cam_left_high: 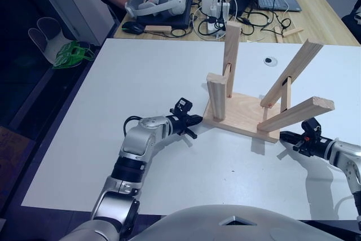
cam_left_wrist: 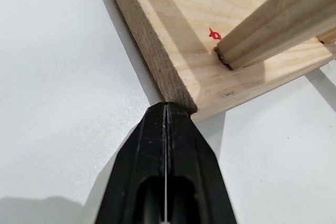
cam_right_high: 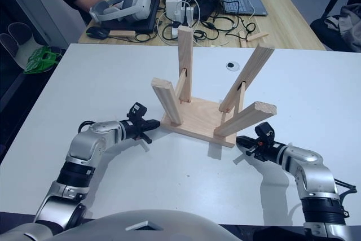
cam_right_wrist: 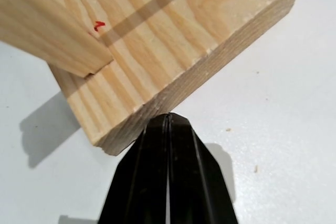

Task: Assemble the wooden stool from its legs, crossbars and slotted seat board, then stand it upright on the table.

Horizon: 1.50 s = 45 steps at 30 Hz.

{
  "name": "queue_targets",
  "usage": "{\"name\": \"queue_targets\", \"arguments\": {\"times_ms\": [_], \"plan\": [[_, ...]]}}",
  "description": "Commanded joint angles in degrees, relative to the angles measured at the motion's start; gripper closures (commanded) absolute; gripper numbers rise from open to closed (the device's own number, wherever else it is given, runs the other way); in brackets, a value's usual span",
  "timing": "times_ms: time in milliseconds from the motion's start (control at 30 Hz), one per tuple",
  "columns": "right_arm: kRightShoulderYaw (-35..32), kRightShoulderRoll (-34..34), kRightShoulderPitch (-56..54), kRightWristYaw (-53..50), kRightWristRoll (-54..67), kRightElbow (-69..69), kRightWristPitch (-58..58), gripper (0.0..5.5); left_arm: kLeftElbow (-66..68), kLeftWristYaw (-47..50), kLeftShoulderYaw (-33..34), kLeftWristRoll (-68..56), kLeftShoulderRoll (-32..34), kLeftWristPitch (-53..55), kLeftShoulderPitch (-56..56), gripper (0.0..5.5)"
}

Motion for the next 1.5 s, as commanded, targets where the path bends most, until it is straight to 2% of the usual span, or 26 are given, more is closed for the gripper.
{"name": "queue_targets", "arguments": {"times_ms": [33,333,767,933,1167,1300,1500], "plan": [[0.9,3.3,-2.0,-1.2,0.2,-1.7,-3.2,5.46,0.0,0.9,-2.7,-0.4,-2.8,0.1,-1.2,5.5],[-1.1,1.7,0.9,-5.4,-6.1,2.0,-11.7,5.46,-1.7,3.4,-2.6,-0.3,-3.4,0.8,0.4,5.5],[-5.7,1.7,4.7,-5.4,-0.3,-6.7,-6.5,5.46,-3.1,6.0,-1.7,-0.7,-4.0,2.3,1.3,5.5],[-4.9,1.3,5.5,-5.2,-2.3,-3.7,-8.5,5.46,-2.9,6.2,-1.6,-0.8,-4.1,2.2,0.9,5.5],[-8.9,2.7,4.9,-8.7,-1.1,-2.0,-9.8,5.46,-2.8,6.2,-1.5,-1.0,-3.7,2.3,0.8,5.5],[-9.7,3.9,5.9,-8.1,2.8,-3.1,-4.5,5.46,-2.8,6.2,-1.5,-1.2,-3.5,2.3,0.8,5.5],[-14.8,7.3,5.8,-12.2,13.2,-5.9,8.3,5.46,-3.1,6.2,-1.6,-1.4,-3.3,2.5,0.8,5.5]]}}
